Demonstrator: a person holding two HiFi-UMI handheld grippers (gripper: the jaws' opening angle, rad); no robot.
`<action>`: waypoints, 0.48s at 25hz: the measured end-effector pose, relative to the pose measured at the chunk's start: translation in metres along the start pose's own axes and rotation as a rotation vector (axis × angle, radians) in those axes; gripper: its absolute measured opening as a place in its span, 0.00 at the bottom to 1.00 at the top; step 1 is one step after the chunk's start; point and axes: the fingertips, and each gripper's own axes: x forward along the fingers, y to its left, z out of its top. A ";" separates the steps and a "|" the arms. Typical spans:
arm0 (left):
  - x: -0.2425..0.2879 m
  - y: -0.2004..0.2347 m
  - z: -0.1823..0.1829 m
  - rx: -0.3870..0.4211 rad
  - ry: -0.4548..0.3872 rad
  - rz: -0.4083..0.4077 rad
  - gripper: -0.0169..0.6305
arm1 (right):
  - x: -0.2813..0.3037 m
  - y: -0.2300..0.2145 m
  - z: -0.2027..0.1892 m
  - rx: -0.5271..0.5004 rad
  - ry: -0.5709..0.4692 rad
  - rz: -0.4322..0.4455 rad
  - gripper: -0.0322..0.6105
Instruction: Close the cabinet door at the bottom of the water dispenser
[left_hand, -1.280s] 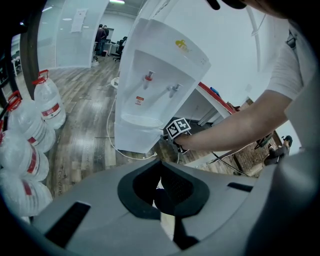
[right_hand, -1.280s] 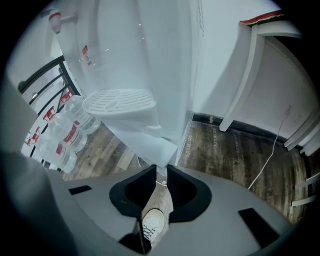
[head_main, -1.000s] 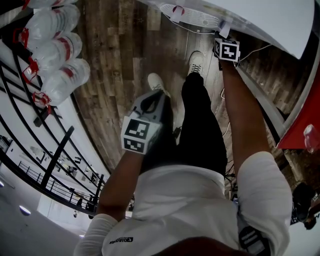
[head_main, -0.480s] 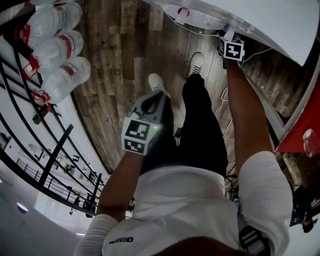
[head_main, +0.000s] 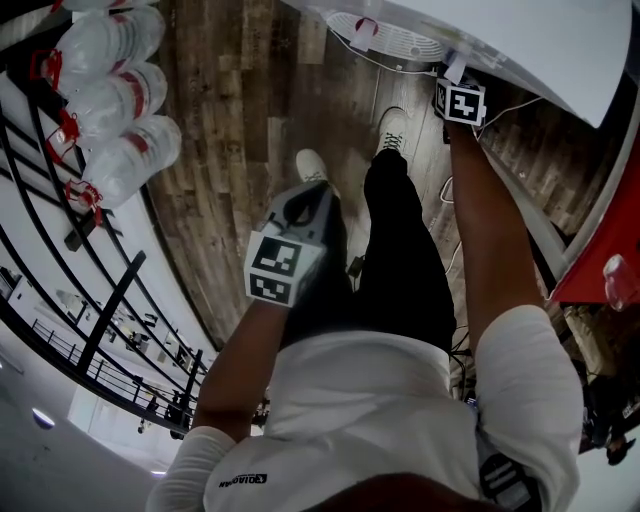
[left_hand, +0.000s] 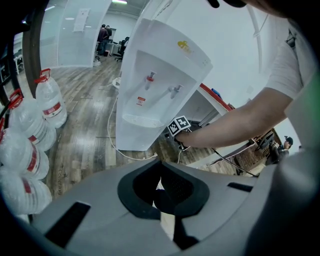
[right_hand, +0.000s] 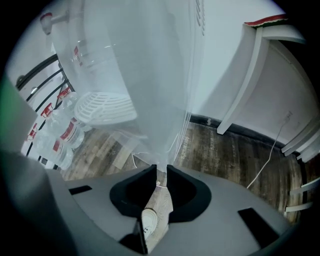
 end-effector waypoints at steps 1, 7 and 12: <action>-0.002 -0.001 0.003 0.006 -0.005 -0.002 0.02 | -0.004 0.003 -0.001 -0.001 0.003 0.006 0.17; -0.030 -0.006 0.026 0.026 -0.058 -0.003 0.02 | -0.046 0.017 -0.012 0.011 0.020 0.025 0.17; -0.062 -0.014 0.057 0.068 -0.145 -0.008 0.02 | -0.101 0.049 -0.003 -0.011 -0.005 0.071 0.13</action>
